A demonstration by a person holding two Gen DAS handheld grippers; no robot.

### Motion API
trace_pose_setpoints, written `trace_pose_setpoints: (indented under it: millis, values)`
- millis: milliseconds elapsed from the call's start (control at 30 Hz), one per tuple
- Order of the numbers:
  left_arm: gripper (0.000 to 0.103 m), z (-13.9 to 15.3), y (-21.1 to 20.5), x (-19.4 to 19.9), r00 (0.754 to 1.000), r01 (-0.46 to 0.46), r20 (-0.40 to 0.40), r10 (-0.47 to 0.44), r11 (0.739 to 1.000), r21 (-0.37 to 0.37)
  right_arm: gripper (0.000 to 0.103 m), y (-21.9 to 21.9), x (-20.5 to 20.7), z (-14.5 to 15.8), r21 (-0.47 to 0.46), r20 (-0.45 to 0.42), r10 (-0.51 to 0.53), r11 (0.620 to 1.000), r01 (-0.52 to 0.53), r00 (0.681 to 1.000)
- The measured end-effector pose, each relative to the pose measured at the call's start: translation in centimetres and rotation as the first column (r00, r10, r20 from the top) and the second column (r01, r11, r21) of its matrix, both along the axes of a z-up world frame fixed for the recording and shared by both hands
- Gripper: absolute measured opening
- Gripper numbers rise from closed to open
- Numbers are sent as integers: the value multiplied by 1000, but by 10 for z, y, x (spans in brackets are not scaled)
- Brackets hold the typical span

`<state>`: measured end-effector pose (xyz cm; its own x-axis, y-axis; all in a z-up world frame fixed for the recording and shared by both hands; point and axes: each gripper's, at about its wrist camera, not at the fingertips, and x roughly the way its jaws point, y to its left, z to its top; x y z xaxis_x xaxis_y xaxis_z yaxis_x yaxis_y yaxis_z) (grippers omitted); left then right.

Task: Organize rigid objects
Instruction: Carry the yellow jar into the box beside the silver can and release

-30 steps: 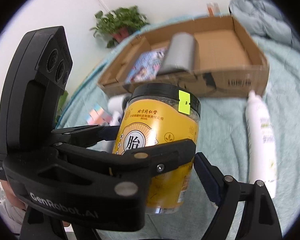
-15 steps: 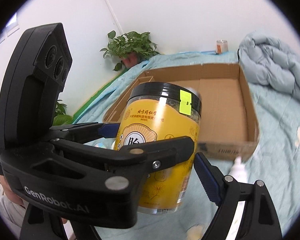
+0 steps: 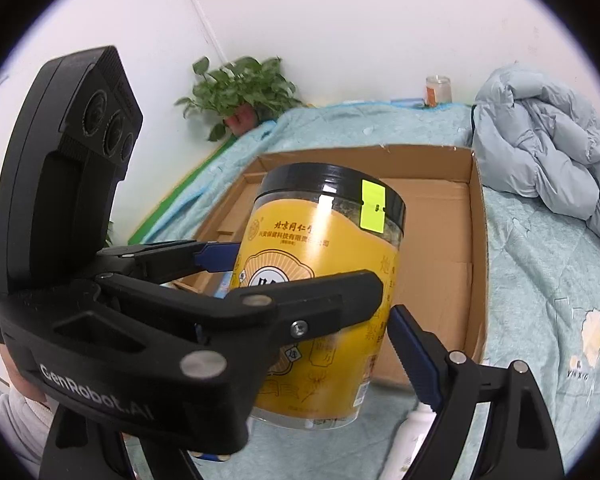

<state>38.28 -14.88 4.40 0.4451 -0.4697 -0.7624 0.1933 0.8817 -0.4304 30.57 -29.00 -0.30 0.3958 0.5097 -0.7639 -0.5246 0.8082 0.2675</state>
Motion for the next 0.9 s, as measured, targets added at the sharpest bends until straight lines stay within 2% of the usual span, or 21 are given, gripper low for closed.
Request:
trace_pose_setpoints:
  millis: [133,233,333,533,767,900]
  values:
    - [86,-31,-4,21,998,9,-69,-10,1000,-17,86,-4,19,-17,-35,-60,-2,999,0,998]
    - [86,-55,-9,28,994,12,-113,-12,1000,0,86,-8,25,-34,-47,-99,-9,999,5,995]
    - [87,-72,-6,32,990,-12,-141,10,1000,-16,86,-13,29,-51,-13,-151,-13,1000,11,988]
    - [88,-80,-6,46,985,-26,-169,23,1000,-11,86,-19,35,-54,39,-180,-37,998,44,983]
    - [87,-80,-1,58,982,-32,-186,25,999,-35,86,-16,44,-49,22,-168,-54,998,58,984]
    - [86,-98,-7,58,973,-11,-229,18,999,33,86,-13,47,-61,-3,-193,-45,999,45,980]
